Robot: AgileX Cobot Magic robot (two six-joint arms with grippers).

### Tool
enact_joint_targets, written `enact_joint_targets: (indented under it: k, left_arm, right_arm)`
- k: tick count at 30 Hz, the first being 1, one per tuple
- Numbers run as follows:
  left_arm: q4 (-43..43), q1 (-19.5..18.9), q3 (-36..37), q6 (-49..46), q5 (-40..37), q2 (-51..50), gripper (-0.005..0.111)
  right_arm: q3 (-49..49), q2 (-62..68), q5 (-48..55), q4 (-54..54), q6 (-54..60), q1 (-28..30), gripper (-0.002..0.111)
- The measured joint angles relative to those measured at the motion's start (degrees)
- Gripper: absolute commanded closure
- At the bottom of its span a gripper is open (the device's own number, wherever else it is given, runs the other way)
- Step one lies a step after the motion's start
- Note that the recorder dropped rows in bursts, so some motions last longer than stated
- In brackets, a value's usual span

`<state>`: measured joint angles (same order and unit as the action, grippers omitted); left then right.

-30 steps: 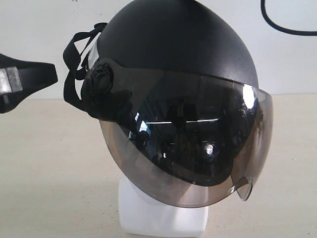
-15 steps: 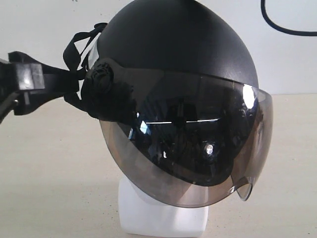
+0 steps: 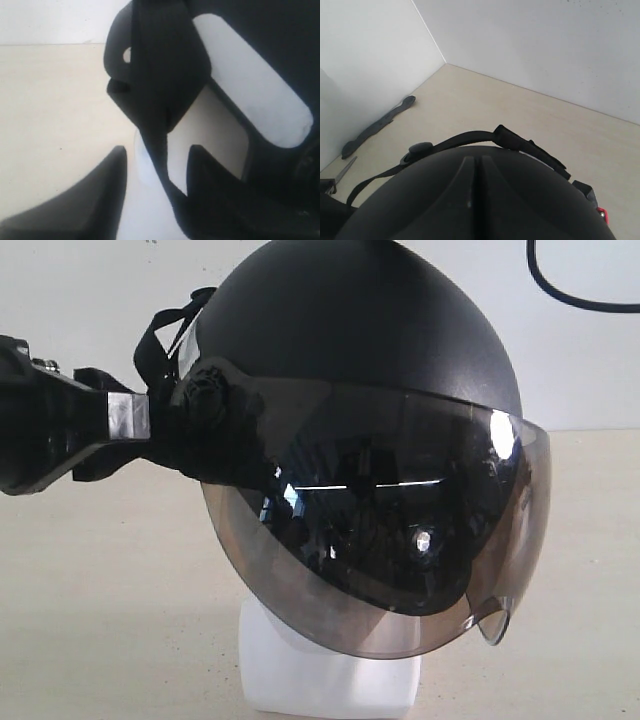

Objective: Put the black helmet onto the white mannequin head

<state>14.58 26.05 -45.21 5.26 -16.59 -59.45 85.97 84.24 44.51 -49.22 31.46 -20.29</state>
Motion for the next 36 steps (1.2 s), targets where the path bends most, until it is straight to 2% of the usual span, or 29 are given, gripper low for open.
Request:
enact_joint_targets:
  k: [2,3,9,13,17,24,36]
  left_arm:
    - [0.00,0.00,0.00,0.00,-0.93,0.00,0.101]
    - [0.00,0.00,0.00,0.00,-1.23,0.00,0.102]
    - [-1.25,0.22,-0.15,0.00,-2.82,0.00,0.102]
    - [-1.91,0.35,2.76,1.38,1.04,0.45,0.102]
    - [-2.28,-1.15,6.04,2.81,3.78,0.54,0.102]
    - [-2.40,-3.43,9.98,3.38,8.84,0.54,0.102]
    - [-2.40,-7.29,10.99,3.58,11.91,-1.69,0.102]
  right_arm:
    - [0.00,0.00,0.00,0.00,0.00,0.00,0.109]
    - [0.00,0.00,0.00,0.00,0.00,0.00,0.109]
    - [0.00,0.00,0.00,0.00,0.00,0.00,0.109]
    - [0.00,0.00,0.32,-0.12,0.00,-0.10,0.109]
    - [0.00,-0.05,0.46,0.11,0.00,-0.86,0.109]
    - [0.00,-0.32,-3.53,3.98,-1.50,-5.70,0.109]
    - [0.11,-0.42,-4.06,5.30,-3.69,-7.00,0.109]
